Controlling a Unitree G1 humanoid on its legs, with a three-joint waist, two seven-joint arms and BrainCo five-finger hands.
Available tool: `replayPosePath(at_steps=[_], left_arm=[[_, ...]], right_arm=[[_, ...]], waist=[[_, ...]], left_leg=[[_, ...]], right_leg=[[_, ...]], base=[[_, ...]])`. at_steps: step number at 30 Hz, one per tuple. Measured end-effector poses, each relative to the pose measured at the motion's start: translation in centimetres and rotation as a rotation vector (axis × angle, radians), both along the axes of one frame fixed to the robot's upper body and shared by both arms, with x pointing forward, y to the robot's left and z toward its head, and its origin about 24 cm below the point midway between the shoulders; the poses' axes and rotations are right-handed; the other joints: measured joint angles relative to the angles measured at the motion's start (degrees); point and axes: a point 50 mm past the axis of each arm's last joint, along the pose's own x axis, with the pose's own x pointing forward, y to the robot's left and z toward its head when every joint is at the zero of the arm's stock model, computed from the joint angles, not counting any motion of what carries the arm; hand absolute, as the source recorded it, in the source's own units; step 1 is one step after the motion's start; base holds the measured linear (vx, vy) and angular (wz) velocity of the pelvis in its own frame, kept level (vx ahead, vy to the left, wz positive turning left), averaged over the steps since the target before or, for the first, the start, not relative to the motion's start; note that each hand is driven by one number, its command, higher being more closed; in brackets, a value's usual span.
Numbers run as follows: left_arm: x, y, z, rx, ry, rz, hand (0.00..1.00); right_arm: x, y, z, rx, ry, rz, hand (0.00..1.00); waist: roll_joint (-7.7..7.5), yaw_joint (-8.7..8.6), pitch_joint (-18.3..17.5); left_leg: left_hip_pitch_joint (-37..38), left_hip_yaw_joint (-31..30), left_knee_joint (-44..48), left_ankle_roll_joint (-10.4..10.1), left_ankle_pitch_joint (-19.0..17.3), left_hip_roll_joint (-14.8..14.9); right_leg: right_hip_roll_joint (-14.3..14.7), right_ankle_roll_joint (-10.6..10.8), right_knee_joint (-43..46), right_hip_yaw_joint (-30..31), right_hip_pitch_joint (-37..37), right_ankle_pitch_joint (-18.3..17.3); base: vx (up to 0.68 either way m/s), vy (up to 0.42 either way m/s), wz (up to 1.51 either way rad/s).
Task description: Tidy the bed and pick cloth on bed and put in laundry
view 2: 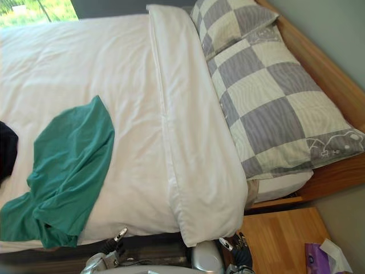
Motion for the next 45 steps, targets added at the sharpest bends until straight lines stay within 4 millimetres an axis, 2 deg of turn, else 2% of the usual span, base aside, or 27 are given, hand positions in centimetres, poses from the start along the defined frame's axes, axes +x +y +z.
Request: replayPosePath(at_steps=[3,6,7,9,10,11,14,17,21,24,25,26,29,30,31,32,33,34,36,37,38,39,40,41,42,43,45], left_arm=[[0.7,-0.3,0.2,0.017,-0.042,-0.009,0.0],[1.1,-0.5,0.2,0.05,-0.041,-0.089,0.0],[1.1,-0.5,0.2,0.057,-0.039,-0.104,0.0],[1.1,-0.5,0.3,0.071,-0.038,-0.124,0.0],[1.0,-0.2,0.3,0.084,-0.036,-0.128,0.0],[1.0,0.2,0.3,0.095,-0.032,-0.13,0.0],[0.8,0.2,0.3,0.105,-0.014,-0.147,0.0],[0.6,0.0,0.1,0.114,0.011,-0.177,0.0],[0.5,-0.2,0.0,0.098,0.025,-0.172,0.0],[0.0,0.0,-0.1,0.1,0.039,-0.169,0.0],[-0.1,0.1,-0.1,0.104,0.041,-0.168,0.0],[-0.1,0.2,-0.2,0.104,0.041,-0.165,0.0],[-0.1,0.1,-0.1,0.098,0.034,-0.158,0.0],[-0.2,0.5,-0.1,0.094,0.031,-0.14,0.0],[-0.4,0.5,-0.1,0.077,0.027,-0.127,0.0],[-0.5,0.4,-0.2,0.069,0.025,-0.13,0.0],[-0.4,0.6,0.0,0.07,0.007,-0.129,0.0],[-0.6,0.7,0.0,0.072,0.002,-0.131,0.0],[-0.4,0.3,0.1,0.088,-0.024,-0.163,0.0],[-0.4,0.0,0.1,0.099,-0.025,-0.207,0.0],[-0.4,-0.3,0.0,0.094,-0.025,-0.229,0.0],[-0.3,-0.7,0.0,0.083,-0.026,-0.262,0.0],[-0.3,-0.9,0.0,0.069,-0.021,-0.279,0.0],[0.0,0.1,0.2,0.079,-0.026,-0.267,0.0],[0.1,0.3,0.3,0.072,-0.019,-0.28,0.0],[0.1,0.4,0.3,0.071,-0.01,-0.286,0.0],[0.2,0.2,0.2,0.062,-0.001,-0.301,0.0]], right_arm=[[0.9,-0.2,0.2,-0.053,0.003,0.076,0.0],[1.0,-0.1,0.2,-0.065,-0.007,0.093,0.0],[1.2,-0.1,0.2,-0.064,-0.013,0.095,0.0],[1.1,-0.2,0.2,-0.06,-0.015,0.092,0.0],[0.8,-0.1,0.1,-0.054,-0.005,0.091,0.0],[0.8,0.4,-0.1,-0.042,0.003,0.099,0.0],[1.3,0.3,-0.1,-0.061,0.011,0.154,0.0],[1.0,0.2,-0.3,-0.068,0.038,0.18,0.0],[1.2,0.0,-0.3,-0.084,0.051,0.241,0.0],[1.1,0.0,-0.5,-0.083,0.07,0.258,0.0],[1.0,0.0,-0.6,-0.086,0.079,0.256,0.0],[0.9,0.0,-0.6,-0.087,0.079,0.254,0.0],[1.0,-0.2,-0.5,-0.106,0.082,0.253,0.0],[1.0,-0.3,-0.4,-0.118,0.081,0.262,0.0],[1.2,-0.4,-0.3,-0.131,0.076,0.268,0.0],[1.2,-0.5,-0.3,-0.14,0.074,0.274,0.0],[1.4,-0.5,-0.2,-0.152,0.07,0.285,0.0],[1.6,-0.5,-0.2,-0.156,0.066,0.287,0.0],[2.2,-0.8,0.1,-0.188,0.054,0.33,0.0],[2.5,-1.0,0.2,-0.21,0.047,0.363,0.0],[2.6,-1.1,0.3,-0.22,0.041,0.373,0.0],[2.7,-1.2,0.5,-0.235,0.032,0.385,0.0],[2.8,-1.0,0.5,-0.239,0.027,0.403,0.0],[3.0,-0.5,0.3,-0.232,0.033,0.436,0.0],[2.7,-0.1,0.1,-0.224,0.04,0.479,0.0],[2.7,0.2,0.1,-0.223,0.035,0.508,0.0],[3.3,0.7,0.2,-0.22,0.011,0.559,0.0]], waist=[[0.1,0.05,0.03],[0.06,0.15,0.05],[0.14,0.32,0.17],[0.74,0.23,0.53],[-0.55,0.32,0.2],[-1.74,0.74,0.42],[-1.67,1.12,0.56],[-1.01,0.18,0.32],[-0.3,0.12,-0.1],[-0.06,0.64,-0.02],[-0.76,0.8,-0.34],[-0.75,0.85,-0.37],[-0.76,0.69,-0.78],[-1.02,0.59,-0.94],[-0.39,-0.07,-1.18],[-0.4,-0.32,-1.22],[-0.33,-0.28,-1.26],[-0.38,-0.22,-1.26],[0.14,-0.32,-1.53],[0.81,-0.62,-1.63],[1.26,-0.63,-1.61],[1.84,-0.57,-1.61],[2.23,-0.3,-2.0],[0.07,0.53,-1.33],[-0.47,1.09,-1.68],[-0.52,1.2,-1.72],[-0.44,0.96,-1.75]], left_leg=[[-1.17,-2.12,0.06,0.33,0.23,0.01],[-0.77,-0.92,-1.94,0.31,0.16,-0.24],[-0.23,0.45,-2.6,0.34,0.11,0.08],[0.98,2.96,-4.28,0.39,0.04,0.25],[2.2,3.82,-4.35,-0.17,-1.0,-0.15],[3.36,3.57,-3.11,-0.75,-2.31,-0.38],[2.92,-0.15,-3.01,-0.2,-5.33,-1.2],[2.67,-0.83,-4.76,0.67,-4.78,-2.14],[2.65,-0.61,-6.98,0.76,-3.24,-3.07],[1.9,-2.68,-3.62,1.32,-2.62,-3.97],[0.5,-3.98,0.4,2.15,-1.96,-3.9],[-0.28,-4.38,2.52,2.48,-1.74,-3.85],[-3.32,-6.13,11.69,2.7,-1.57,-2.73],[-4.97,-7.61,15.4,2.89,-3.81,-0.96],[-5.89,-8.43,17.65,3.02,-5.57,3.01],[-6.53,-9.52,18.4,2.85,-5.86,4.96],[-7.15,-11.78,18.84,2.67,-5.88,8.2],[-7.25,-13.6,18.58,2.4,-5.66,9.4],[-7.2,-19.53,16.82,2.41,-4.29,10.49],[-7.35,-20.21,15.72,1.33,-4.18,11.14],[-7.36,-20.21,14.87,0.89,-4.09,11.4],[-7.07,-19.89,13.71,-2.88,-6.81,11.55],[-6.87,-18.62,12.89,-7.88,-10.74,10.97],[-7.01,-16.08,14.29,-6.53,-11.46,9.46],[-6.83,-15.31,13.82,-5.36,-11.46,9.07],[-6.57,-15.29,12.39,-4.34,-10.62,8.74],[-6.62,-16.21,5.16,-2.57,-5.58,5.59]], right_leg=[[0.15,0.4,-2.88,-0.09,0.34,1.89],[0.34,0.89,-5.4,-0.08,0.59,4.0],[0.03,0.35,-6.43,-1.71,0.66,3.27],[-2.94,-0.93,-3.36,-8.7,0.79,1.04],[-5.43,-0.94,0.19,-11.81,0.57,1.05],[-5.33,-1.09,1.99,-11.51,0.9,1.12],[-3.79,-1.29,4.01,-7.84,-1.58,0.45],[-2.83,-1.3,1.01,-7.31,-1.32,2.18],[-1.9,-0.72,-3.31,-6.38,-0.52,5.21],[-2.95,0.09,-2.39,-5.31,-0.65,4.7],[-4.19,0.37,-1.33,-4.77,-0.66,4.04],[-4.78,0.69,-0.72,-4.56,-0.64,3.57],[-6.52,0.68,1.35,-3.52,-0.63,1.61],[-6.61,1.08,1.18,-3.17,-0.7,0.53],[-6.33,1.4,1.2,-3.14,-0.54,0.19],[-6.33,1.6,1.21,-3.04,-0.61,0.14],[-6.51,2.76,1.54,-1.59,-0.97,0.15],[-7.05,3.55,2.05,-0.87,-1.45,0.11],[-9.34,6.6,3.75,1.99,-3.88,1.21],[-10.24,8.59,3.29,2.82,-4.85,2.87],[-10.61,9.35,2.73,3.04,-5.15,4.03],[-11.05,9.97,1.25,3.42,-5.25,6.47],[-11.74,10.76,-1.48,3.79,-4.89,9.13],[-13.24,9.39,-6.82,3.52,-2.83,14.52],[-13.71,7.62,-8.61,0.26,-1.15,15.96],[-13.12,7.67,-7.97,-2.36,0.88,15.65],[-10.34,8.97,-5.23,-3.88,3.78,9.92]], base=[[-0.01,0.012,-0.01],[-0.03,0.061,-0.09],[-0.05,0.074,-0.16],[-0.02,0.051,-0.22],[0.01,0.008,-0.45],[0.01,-0.022,-0.48],[-0.05,-0.078,-0.59],[-0.06,-0.007,-0.19],[-0.02,0.063,-0.11],[0.03,0.036,-0.09],[0.03,-0.039,-0.05],[0.01,-0.057,0.06],[0.0,-0.011,0.01],[0.0,0.0,0.0],[0.0,0.035,0.03],[-0.01,0.095,-0.06],[0.0,0.181,-0.16],[-0.01,0.232,-0.33],[-0.07,0.388,-0.44],[-0.11,0.498,-0.35],[-0.17,0.596,-0.22],[-0.17,0.532,-0.11],[-0.22,0.637,-0.23],[-0.21,0.525,-0.27],[-0.19,0.436,-0.24],[-0.17,0.346,0.04],[-0.08,0.248,0.4]])
